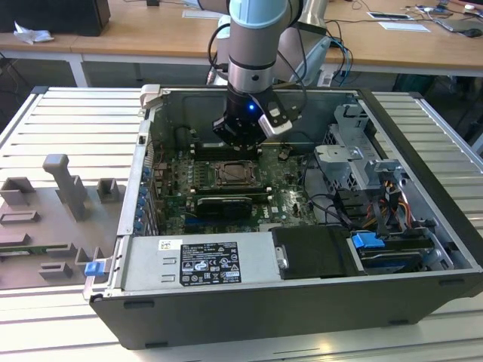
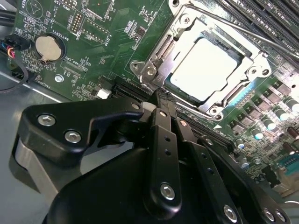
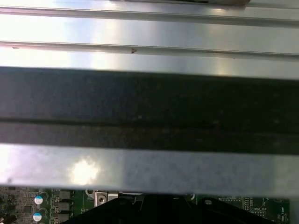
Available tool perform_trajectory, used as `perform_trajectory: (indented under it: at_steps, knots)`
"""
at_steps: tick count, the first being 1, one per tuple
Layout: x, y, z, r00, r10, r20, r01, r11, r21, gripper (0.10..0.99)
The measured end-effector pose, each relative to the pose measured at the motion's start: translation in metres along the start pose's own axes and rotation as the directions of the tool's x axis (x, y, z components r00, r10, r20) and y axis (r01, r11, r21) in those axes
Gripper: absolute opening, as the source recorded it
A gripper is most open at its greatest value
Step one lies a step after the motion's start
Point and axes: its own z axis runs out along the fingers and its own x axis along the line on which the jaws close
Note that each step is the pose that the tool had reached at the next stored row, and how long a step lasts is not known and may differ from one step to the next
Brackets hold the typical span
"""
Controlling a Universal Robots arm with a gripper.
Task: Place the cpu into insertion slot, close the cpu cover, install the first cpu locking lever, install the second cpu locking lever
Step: 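Install the second cpu locking lever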
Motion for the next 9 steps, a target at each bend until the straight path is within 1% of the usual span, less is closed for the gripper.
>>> perform_trajectory:
  at_steps: [9]
  knots:
    - [0.0001, -0.0016, -0.0001, 1.0000, 0.000, 0.0000, 0.000, 1.0000, 0.000, 0.106]
